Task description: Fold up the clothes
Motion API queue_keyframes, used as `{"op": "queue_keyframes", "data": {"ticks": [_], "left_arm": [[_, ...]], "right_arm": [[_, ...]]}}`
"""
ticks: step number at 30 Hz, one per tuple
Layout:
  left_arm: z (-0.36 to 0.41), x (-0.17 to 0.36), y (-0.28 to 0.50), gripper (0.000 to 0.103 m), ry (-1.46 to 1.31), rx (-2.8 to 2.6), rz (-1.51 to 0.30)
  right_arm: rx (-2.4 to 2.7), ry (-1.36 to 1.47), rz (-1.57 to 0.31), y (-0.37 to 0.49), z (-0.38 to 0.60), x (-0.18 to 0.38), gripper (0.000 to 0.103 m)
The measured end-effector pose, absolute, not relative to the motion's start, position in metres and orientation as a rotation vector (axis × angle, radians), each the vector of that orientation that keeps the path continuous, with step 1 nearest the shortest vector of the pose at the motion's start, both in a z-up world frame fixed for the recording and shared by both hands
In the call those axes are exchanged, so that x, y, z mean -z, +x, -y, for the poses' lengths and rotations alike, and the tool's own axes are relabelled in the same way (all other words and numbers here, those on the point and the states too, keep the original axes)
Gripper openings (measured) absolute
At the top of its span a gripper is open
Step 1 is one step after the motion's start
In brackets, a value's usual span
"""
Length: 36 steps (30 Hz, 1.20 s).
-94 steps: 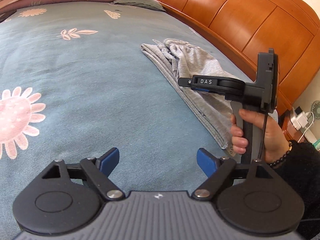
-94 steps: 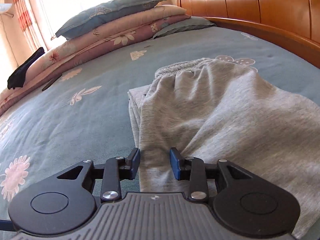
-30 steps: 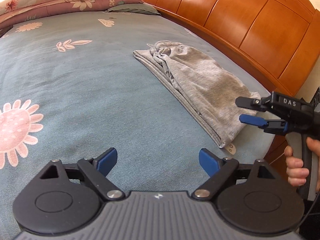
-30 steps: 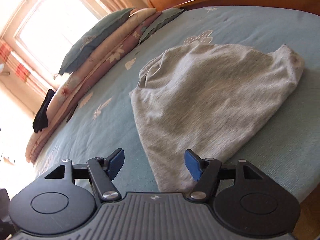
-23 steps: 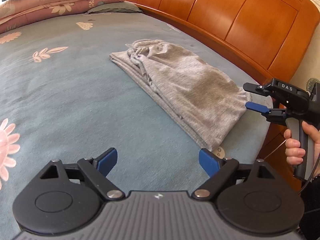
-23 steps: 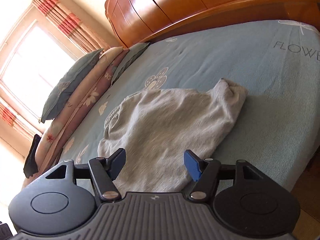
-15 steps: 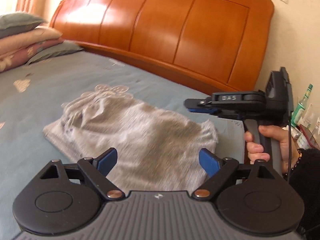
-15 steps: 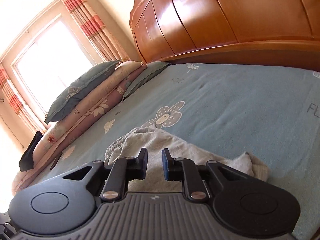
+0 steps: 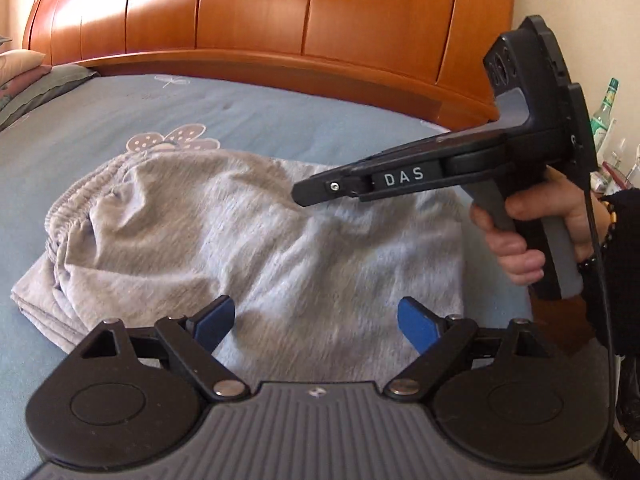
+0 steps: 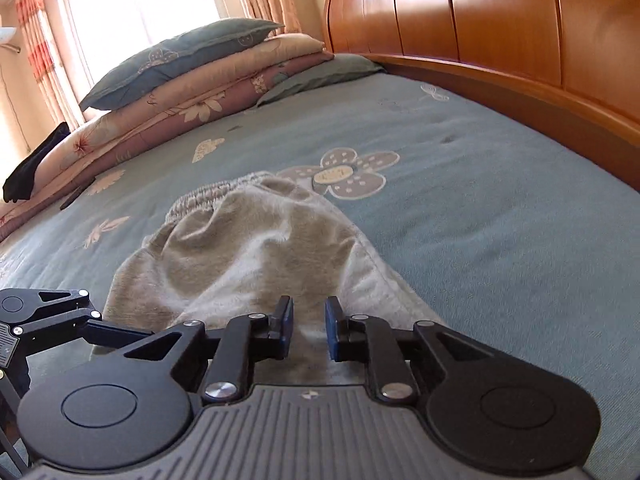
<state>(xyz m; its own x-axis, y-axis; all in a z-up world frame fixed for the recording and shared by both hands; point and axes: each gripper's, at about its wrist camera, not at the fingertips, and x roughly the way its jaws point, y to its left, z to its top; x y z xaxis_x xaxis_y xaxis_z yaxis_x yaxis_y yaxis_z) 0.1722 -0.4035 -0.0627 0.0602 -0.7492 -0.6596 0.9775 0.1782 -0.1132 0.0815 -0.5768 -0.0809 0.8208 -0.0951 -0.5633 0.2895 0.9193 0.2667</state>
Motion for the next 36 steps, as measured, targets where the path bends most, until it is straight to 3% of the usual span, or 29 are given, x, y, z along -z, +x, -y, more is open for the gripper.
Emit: {"op": "queue_keyframes", "data": {"ticks": [4, 8, 15, 21, 28, 33, 36], "left_arm": [[0.425, 0.059, 0.177, 0.089, 0.397, 1.404, -0.685], [0.437, 0.083, 0.181, 0.089, 0.451, 1.354, -0.756], [0.411, 0.054, 0.165, 0.089, 0.438, 1.428, -0.686], [0.426, 0.074, 0.16, 0.089, 0.494, 1.428, -0.753], [0.42, 0.058, 0.168, 0.09, 0.444, 1.425, -0.725], [0.422, 0.08, 0.178, 0.089, 0.495, 1.327, -0.799], [0.418, 0.061, 0.186, 0.09, 0.452, 1.372, -0.786]], "right_arm": [[0.132, 0.31, -0.555, 0.109, 0.576, 0.064, 0.021], [0.137, 0.25, -0.709, 0.14, 0.569, 0.092, 0.02], [0.078, 0.306, -0.614, 0.101, 0.57, 0.063, 0.021], [0.008, 0.253, -0.75, 0.111, 0.55, 0.08, 0.019], [0.013, 0.295, -0.68, 0.097, 0.558, 0.061, 0.021], [0.067, 0.273, -0.792, 0.112, 0.559, 0.082, 0.021], [0.049, 0.276, -0.761, 0.109, 0.564, 0.068, 0.022]]}}
